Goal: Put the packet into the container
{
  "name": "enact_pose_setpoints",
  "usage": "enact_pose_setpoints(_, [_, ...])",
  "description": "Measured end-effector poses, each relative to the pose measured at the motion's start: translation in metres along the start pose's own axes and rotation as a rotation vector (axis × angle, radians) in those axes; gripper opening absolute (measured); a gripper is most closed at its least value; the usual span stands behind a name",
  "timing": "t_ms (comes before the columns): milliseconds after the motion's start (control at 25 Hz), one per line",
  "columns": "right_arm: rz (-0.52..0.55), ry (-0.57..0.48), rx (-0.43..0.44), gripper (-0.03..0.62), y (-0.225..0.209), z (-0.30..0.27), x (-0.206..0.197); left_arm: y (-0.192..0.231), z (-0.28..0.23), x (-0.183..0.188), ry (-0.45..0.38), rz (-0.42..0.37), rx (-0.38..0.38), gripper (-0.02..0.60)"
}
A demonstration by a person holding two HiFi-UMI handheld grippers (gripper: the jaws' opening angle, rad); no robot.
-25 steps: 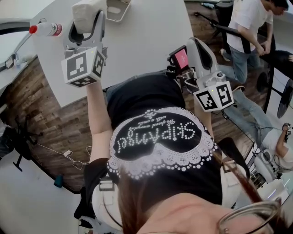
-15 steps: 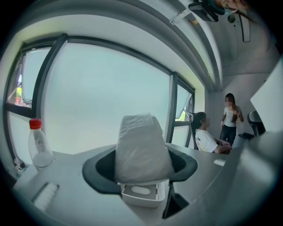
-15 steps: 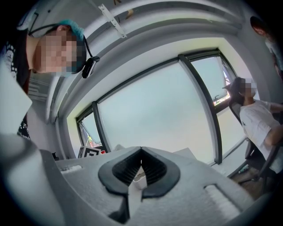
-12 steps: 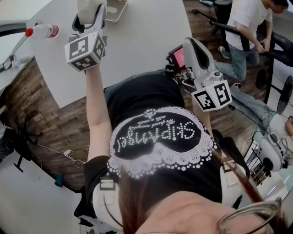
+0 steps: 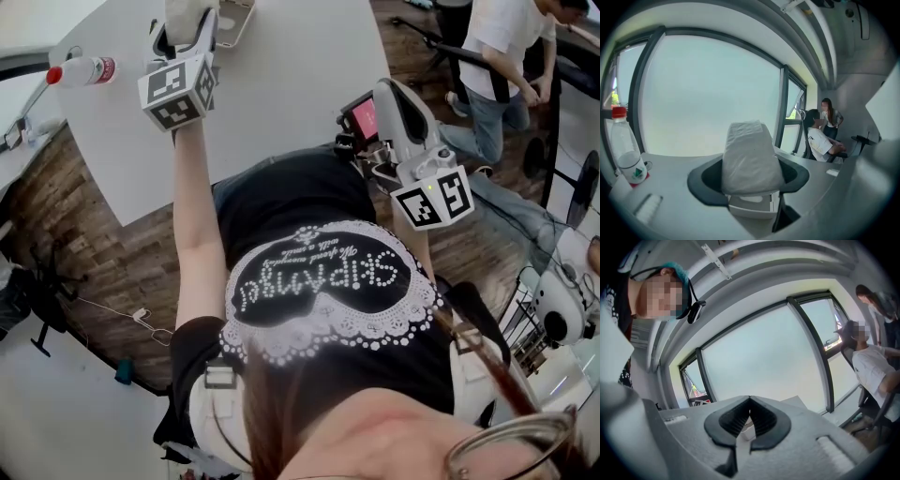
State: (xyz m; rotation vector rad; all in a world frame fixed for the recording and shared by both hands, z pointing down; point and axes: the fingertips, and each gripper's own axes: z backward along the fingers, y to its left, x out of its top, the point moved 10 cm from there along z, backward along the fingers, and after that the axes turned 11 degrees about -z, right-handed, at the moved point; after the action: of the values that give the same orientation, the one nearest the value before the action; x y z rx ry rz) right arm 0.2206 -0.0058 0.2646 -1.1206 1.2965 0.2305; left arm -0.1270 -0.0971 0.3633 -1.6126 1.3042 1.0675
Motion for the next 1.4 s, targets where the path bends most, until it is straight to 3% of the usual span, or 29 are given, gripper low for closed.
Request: enact_pose_setpoints(1400, [0.002, 0.020, -0.028, 0.003, -0.009, -0.013, -0.001, -0.005, -0.054, -0.052, 0.212, -0.052, -0.055, 0.276])
